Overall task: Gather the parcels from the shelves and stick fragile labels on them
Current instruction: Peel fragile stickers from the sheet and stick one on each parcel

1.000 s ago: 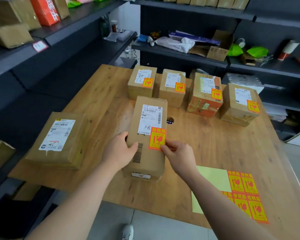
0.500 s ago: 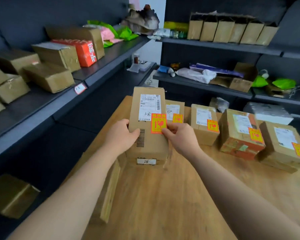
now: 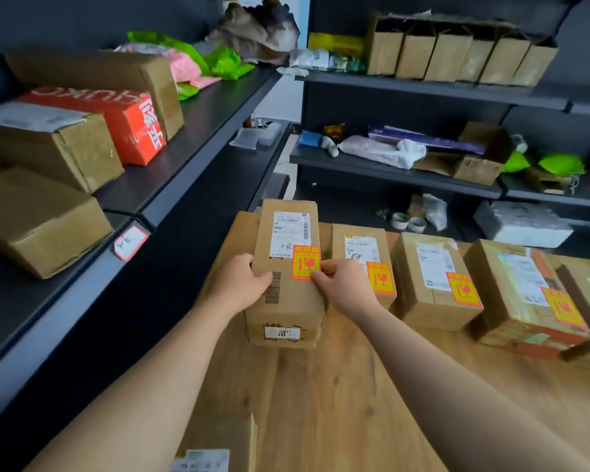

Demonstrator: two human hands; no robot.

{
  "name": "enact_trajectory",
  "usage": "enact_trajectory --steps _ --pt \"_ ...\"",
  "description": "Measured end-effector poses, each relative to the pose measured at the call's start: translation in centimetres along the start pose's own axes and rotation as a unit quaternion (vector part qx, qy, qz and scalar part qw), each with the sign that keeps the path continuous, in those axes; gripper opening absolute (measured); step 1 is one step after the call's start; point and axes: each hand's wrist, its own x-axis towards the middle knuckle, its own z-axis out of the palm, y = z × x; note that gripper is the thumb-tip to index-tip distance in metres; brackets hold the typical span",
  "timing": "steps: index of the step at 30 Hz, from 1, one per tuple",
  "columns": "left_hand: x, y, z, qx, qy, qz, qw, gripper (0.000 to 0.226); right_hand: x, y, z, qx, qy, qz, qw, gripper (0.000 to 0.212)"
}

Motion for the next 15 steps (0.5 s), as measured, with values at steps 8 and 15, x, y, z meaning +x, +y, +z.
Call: enact_trajectory --steps 8,15 --pt "5.3 -1.8 2.8 -0.016 -0.035 -0.023 0.999 0.026 4.5 1.5 2.5 -0.022 -0.02 0.029 0.999 0.025" --pt "7.0 -3.3 4.6 -0.004 -0.044 -0.023 0.999 0.027 5.9 2.2 4.3 -0.045 -0.026 0.05 0.997 0.023"
